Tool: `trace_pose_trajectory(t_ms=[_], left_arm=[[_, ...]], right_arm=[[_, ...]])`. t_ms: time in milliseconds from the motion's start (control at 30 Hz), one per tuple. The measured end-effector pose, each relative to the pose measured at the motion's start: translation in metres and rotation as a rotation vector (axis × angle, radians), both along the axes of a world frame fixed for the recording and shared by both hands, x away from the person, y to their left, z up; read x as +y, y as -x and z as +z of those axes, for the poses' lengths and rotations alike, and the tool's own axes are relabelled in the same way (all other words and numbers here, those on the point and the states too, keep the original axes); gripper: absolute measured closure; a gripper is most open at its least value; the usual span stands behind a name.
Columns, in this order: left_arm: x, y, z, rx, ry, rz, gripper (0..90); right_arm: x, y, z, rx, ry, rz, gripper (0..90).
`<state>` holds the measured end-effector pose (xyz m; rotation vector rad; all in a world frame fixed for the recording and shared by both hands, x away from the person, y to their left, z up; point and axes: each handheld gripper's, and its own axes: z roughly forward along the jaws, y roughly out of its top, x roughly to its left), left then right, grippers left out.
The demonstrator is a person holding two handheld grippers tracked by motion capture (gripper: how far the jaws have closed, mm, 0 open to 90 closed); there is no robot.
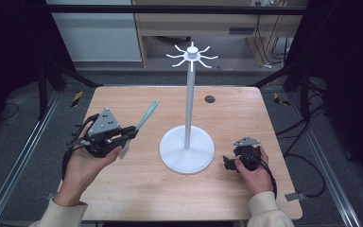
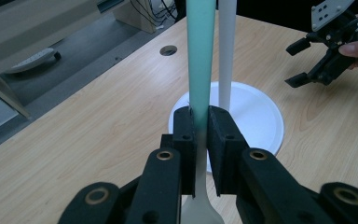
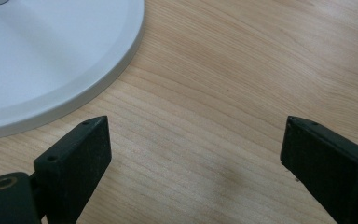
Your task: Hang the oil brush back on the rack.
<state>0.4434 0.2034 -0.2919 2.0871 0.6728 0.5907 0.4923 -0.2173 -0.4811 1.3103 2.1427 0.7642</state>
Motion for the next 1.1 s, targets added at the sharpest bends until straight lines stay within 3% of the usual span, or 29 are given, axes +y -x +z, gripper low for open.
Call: trace_pose_trajectory(t_ms=[567,600,1100], left_arm=[[-0.013,0.0,0.031,-0.053,0.043,-0.006,81.9],[-0.013,-0.002,0.034,-0.084,0.037,-0.016,81.9],[-0.021,0.003,0.056,-0.084,0.054,-0.023,81.9]], right_arm=[[0.0,0.0,0.0,0.002,-0.001,-0.001,9.1],[0.0,0.0,0.0,0.001,-0.001,-0.002,9.1],[-0.001,0.0,0.0,0.001,0.0,0.0,9.1]])
